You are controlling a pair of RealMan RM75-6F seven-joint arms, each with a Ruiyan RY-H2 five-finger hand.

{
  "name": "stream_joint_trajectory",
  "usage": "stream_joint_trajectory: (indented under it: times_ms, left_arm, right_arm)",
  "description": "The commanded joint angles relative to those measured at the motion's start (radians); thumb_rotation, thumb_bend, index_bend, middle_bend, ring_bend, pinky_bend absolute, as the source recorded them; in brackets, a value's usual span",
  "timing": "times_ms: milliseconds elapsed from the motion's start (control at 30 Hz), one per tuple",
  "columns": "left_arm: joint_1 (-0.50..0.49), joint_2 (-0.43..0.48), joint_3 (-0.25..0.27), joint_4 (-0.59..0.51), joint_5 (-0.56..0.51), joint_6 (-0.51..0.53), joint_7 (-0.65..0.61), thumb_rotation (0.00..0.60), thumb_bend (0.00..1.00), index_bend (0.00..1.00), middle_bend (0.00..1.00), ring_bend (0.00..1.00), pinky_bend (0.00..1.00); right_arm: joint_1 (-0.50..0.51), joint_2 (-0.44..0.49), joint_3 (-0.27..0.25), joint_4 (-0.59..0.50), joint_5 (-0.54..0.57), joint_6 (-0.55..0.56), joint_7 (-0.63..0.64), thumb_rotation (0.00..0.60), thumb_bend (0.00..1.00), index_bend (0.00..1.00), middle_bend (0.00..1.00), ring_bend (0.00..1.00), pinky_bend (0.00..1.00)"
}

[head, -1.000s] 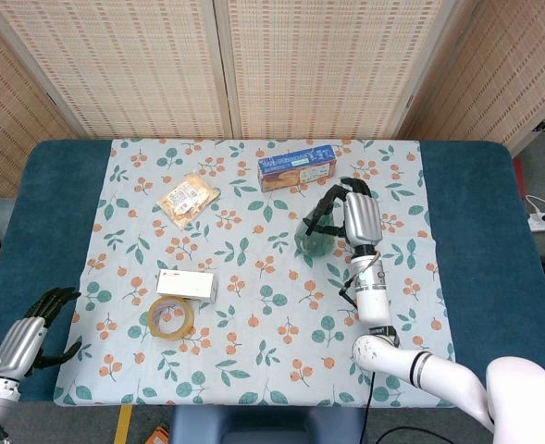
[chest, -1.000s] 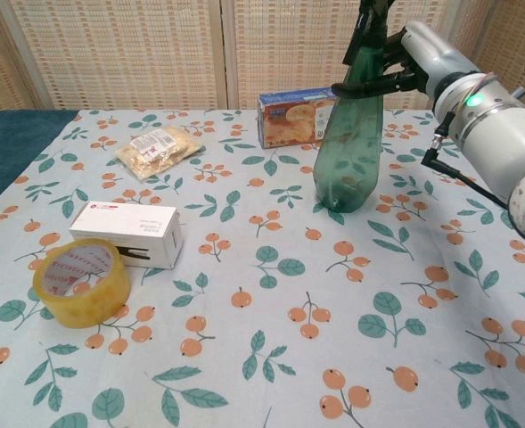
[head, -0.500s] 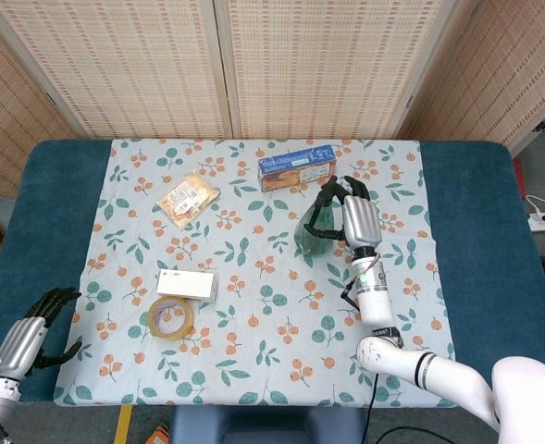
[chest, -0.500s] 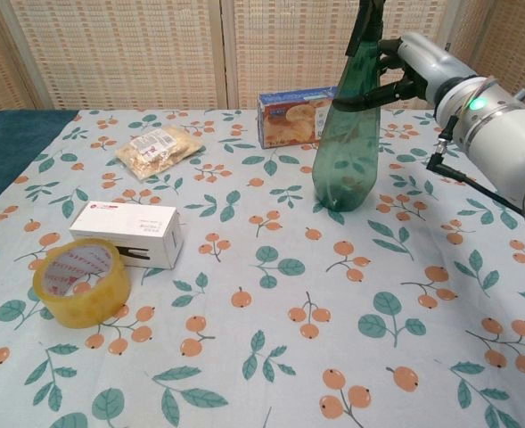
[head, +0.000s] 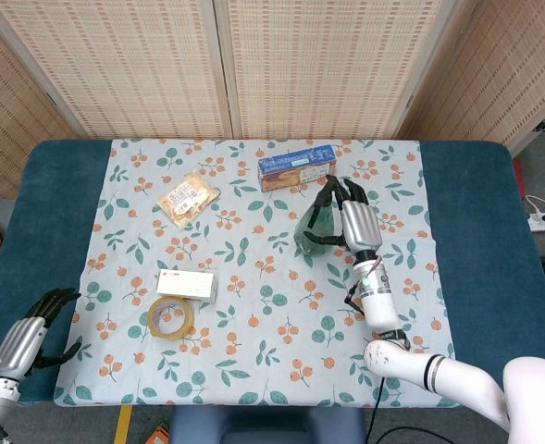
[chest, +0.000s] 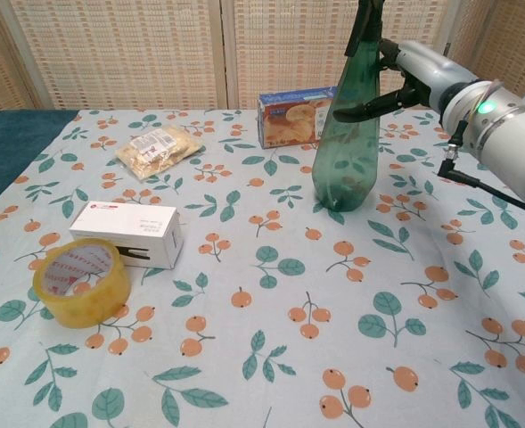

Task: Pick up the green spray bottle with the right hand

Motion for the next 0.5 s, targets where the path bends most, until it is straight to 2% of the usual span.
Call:
stream_joint_trajectory:
  times_ms: [33, 300, 367, 500]
  left_arm:
    - [0.000, 0.001, 0.000, 0.001, -0.001, -0.001, -0.002, 0.600, 0.25, 0.18, 0.09, 0.00, 0.12]
    - [0.002, 0.001, 0.001, 0.000, 0.002, 0.004, 0.003, 0.600, 0.25, 0.14, 0.09, 0.00, 0.12]
    - [0.003, 0.001, 0.001, 0.001, -0.001, 0.003, 0.004, 0.600, 0.25, 0.16, 0.09, 0.00, 0.12]
    - [0.005, 0.002, 0.000, 0.000, -0.003, 0.005, 0.004, 0.600, 0.25, 0.16, 0.09, 0.00, 0.12]
  right_arm:
    - [-0.012, 0.024, -0.008, -0.035, 0.001, 0.007, -0.013, 0.600, 0.00, 0.02, 0.14, 0.00, 0.00]
    - [-0.072, 0.135, -0.043, -0.194, 0.000, 0.056, -0.076, 0.600, 0.00, 0.00, 0.10, 0.00, 0.00]
    - [-0.092, 0.169, -0.056, -0.237, 0.006, 0.073, -0.103, 0.600, 0.00, 0.00, 0.09, 0.00, 0.00]
    - [-0.144, 0.305, -0.106, -0.372, 0.056, 0.112, -0.248, 0.600, 0.00, 0.00, 0.09, 0.00, 0.00]
